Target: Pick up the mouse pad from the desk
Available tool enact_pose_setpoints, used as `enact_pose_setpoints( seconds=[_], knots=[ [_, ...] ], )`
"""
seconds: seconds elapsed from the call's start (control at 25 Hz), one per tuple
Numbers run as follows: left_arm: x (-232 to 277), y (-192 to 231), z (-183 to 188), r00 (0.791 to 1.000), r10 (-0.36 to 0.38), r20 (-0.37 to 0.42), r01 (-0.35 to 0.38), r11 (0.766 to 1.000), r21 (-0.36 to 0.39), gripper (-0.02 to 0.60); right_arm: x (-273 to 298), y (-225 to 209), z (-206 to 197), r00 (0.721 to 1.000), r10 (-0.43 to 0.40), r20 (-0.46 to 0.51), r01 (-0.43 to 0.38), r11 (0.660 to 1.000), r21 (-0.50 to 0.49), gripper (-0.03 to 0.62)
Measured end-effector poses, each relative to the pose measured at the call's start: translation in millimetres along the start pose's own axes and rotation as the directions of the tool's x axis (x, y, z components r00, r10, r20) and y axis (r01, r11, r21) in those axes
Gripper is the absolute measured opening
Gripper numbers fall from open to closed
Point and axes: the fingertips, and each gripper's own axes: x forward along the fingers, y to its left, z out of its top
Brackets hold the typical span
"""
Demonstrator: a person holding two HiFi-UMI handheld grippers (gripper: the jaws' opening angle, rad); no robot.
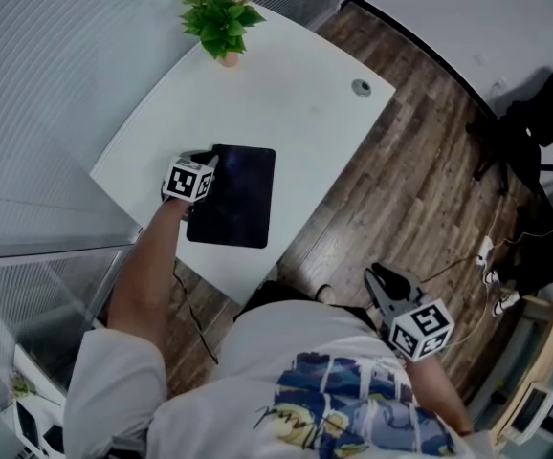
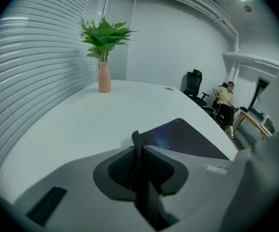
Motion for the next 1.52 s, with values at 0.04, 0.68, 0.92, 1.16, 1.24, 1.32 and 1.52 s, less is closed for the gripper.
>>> enact_pose_setpoints(
  seconds=[0.04, 0.68, 0.92, 1.16, 1.24, 1.32, 1.52],
  knots=[
    [-1.8, -1.7, 1.0, 1.000, 0.001, 0.000, -0.001, 1.000, -0.002, 0.043, -2.0, -0.5, -1.1, 1.000, 0.002, 0.002, -0.002, 1.000, -0.002, 0.064],
    [-51.8, -51.4, 35.0, 0.997, 0.054, 0.046, -0.053, 0.999, -0.010, 0.031, -48.0, -26.3, -24.7, 0.996, 0.059, 0.064, -0.058, 0.998, -0.026, 0.054],
    [-77.7, -82.9, 51.6, 0.994, 0.088, 0.072, -0.088, 0.996, 0.004, 0.029, -70.0, -38.6, -36.3, 0.991, 0.091, 0.096, -0.085, 0.994, -0.062, 0.049],
    [-104.2, -115.6, 64.1, 0.989, 0.101, 0.107, -0.101, 0.995, -0.006, 0.029, -93.3, -50.4, -46.2, 0.984, 0.133, 0.117, -0.122, 0.988, -0.092, 0.048],
    [-116.2, -125.6, 69.1, 0.987, 0.114, 0.116, -0.115, 0.993, -0.001, 0.029, -101.1, -55.0, -50.3, 0.982, 0.144, 0.125, -0.132, 0.986, -0.099, 0.048],
    [-128.4, -136.0, 74.4, 0.984, 0.125, 0.127, -0.126, 0.992, 0.003, 0.029, -108.0, -59.4, -53.9, 0.979, 0.154, 0.133, -0.141, 0.984, -0.107, 0.046],
    [-154.1, -161.8, 84.8, 0.977, 0.146, 0.155, -0.150, 0.989, 0.012, 0.029, -120.2, -67.7, -66.0, 0.971, 0.193, 0.142, -0.174, 0.975, -0.138, 0.041]
  ],
)
